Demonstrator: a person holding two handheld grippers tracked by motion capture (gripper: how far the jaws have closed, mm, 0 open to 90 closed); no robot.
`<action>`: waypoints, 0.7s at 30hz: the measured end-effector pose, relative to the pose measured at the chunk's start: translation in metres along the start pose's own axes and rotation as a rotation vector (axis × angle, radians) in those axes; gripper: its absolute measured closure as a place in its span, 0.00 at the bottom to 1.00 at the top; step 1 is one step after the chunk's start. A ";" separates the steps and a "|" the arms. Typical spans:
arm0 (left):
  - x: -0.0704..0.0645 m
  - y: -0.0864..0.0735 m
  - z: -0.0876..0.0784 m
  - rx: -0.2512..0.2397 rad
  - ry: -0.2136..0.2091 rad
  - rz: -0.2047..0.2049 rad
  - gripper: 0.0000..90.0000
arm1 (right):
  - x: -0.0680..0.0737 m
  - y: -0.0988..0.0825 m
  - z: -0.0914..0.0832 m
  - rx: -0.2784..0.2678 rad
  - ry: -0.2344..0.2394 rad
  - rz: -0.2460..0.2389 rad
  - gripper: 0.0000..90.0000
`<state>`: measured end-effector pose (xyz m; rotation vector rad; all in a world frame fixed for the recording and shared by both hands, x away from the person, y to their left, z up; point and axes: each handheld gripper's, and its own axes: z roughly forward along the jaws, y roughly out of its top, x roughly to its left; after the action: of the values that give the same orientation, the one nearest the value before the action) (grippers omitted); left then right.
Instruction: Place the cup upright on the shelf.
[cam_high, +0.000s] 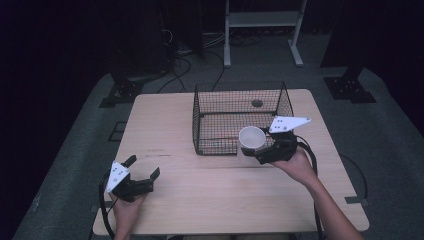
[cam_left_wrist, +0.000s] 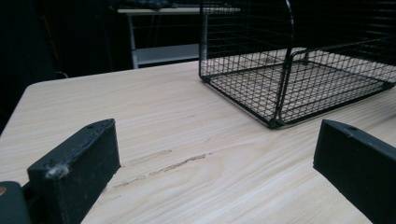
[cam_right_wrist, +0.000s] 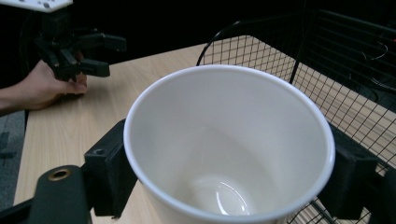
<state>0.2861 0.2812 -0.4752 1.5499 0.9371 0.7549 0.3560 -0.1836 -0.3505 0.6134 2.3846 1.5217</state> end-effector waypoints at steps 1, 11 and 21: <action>0.001 0.000 0.000 0.001 0.000 -0.010 0.00 | -0.001 0.003 -0.001 -0.004 -0.004 0.000 0.21; 0.005 -0.001 -0.002 -0.015 0.000 -0.039 0.00 | -0.022 0.027 -0.004 -0.011 -0.024 0.010 0.21; 0.003 -0.002 -0.005 -0.048 -0.034 0.002 0.00 | -0.043 0.044 0.003 0.015 -0.031 0.022 0.21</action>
<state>0.2827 0.2859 -0.4759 1.5173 0.8863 0.7450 0.4050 -0.1852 -0.3126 0.6643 2.3761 1.4927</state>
